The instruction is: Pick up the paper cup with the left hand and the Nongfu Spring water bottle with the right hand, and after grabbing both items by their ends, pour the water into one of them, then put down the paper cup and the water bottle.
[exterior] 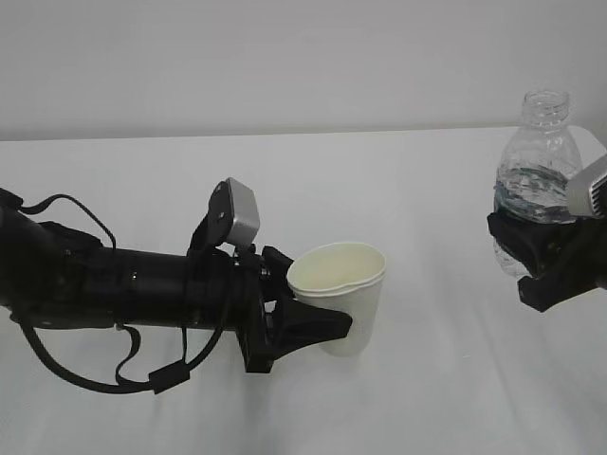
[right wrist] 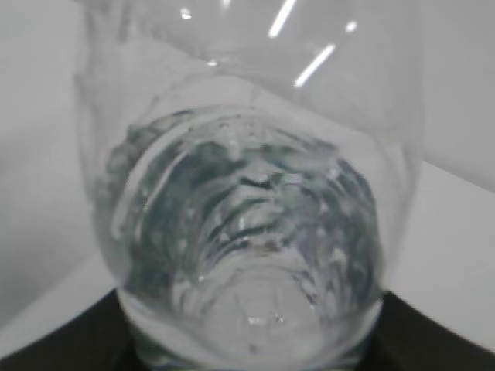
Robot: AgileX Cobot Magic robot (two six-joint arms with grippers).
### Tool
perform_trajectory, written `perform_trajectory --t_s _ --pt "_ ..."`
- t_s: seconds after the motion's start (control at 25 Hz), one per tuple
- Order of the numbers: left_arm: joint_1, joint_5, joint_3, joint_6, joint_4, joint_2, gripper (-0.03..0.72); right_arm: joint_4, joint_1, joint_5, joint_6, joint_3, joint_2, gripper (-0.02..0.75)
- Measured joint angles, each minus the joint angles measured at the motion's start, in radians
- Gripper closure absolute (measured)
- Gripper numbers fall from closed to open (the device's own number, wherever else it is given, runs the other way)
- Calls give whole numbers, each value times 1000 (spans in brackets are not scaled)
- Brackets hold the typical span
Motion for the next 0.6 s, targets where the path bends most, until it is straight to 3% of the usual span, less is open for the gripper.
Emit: perform_trajectory --t_s 0.6 --pt "-129 138 -105 -8 -1 0 259 2 0 141 -126 -6 0 346"
